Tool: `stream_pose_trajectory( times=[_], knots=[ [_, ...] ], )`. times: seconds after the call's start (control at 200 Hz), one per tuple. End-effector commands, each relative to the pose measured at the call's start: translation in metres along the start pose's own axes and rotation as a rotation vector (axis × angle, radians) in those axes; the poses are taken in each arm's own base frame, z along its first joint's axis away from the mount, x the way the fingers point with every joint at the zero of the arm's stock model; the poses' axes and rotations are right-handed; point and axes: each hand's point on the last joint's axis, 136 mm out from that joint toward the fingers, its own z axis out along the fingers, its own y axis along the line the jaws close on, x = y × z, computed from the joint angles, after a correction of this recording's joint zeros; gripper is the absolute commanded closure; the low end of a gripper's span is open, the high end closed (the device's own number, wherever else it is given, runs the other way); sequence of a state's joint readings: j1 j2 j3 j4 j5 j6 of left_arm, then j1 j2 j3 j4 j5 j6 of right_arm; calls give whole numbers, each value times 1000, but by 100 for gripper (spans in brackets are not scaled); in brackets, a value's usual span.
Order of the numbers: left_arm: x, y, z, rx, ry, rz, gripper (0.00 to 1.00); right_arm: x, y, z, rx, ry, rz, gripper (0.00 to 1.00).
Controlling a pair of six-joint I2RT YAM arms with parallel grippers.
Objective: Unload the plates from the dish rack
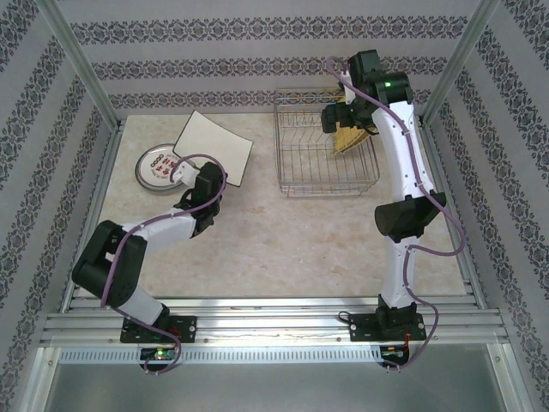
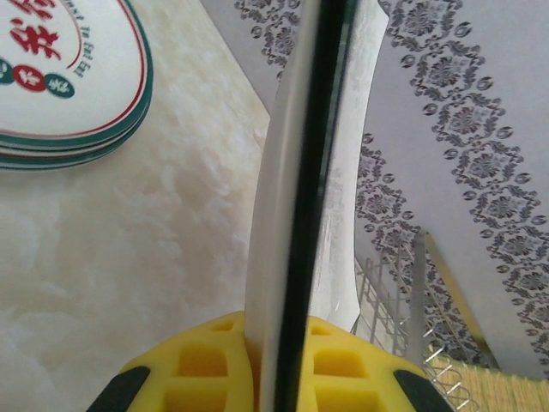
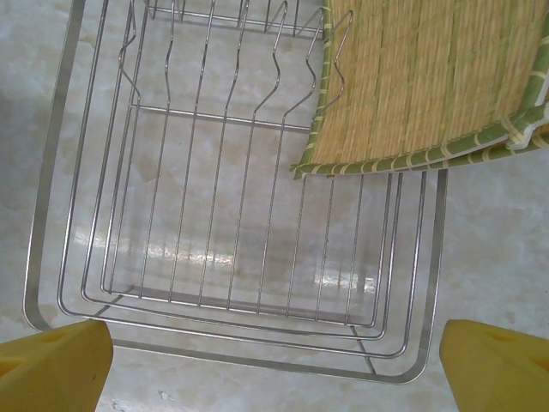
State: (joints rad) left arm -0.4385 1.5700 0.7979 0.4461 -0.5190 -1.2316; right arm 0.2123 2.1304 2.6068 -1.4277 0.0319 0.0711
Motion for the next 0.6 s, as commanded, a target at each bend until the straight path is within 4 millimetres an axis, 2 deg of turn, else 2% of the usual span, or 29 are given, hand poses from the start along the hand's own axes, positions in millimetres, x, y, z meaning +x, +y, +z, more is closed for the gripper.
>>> stream_pose_trajectory(
  times=[0.0, 0.295, 0.595],
  knots=[
    [-26, -52, -3, 162, -133, -241, 100, -1, 7, 1, -16, -7, -33, 2],
    [10, -33, 18, 126, -139, -340, 100, -5, 11, 6, -32, -14, -58, 2],
    [25, -18, 26, 68, -158, -367, 100, -9, 13, 15, -62, -16, -48, 2]
  ],
)
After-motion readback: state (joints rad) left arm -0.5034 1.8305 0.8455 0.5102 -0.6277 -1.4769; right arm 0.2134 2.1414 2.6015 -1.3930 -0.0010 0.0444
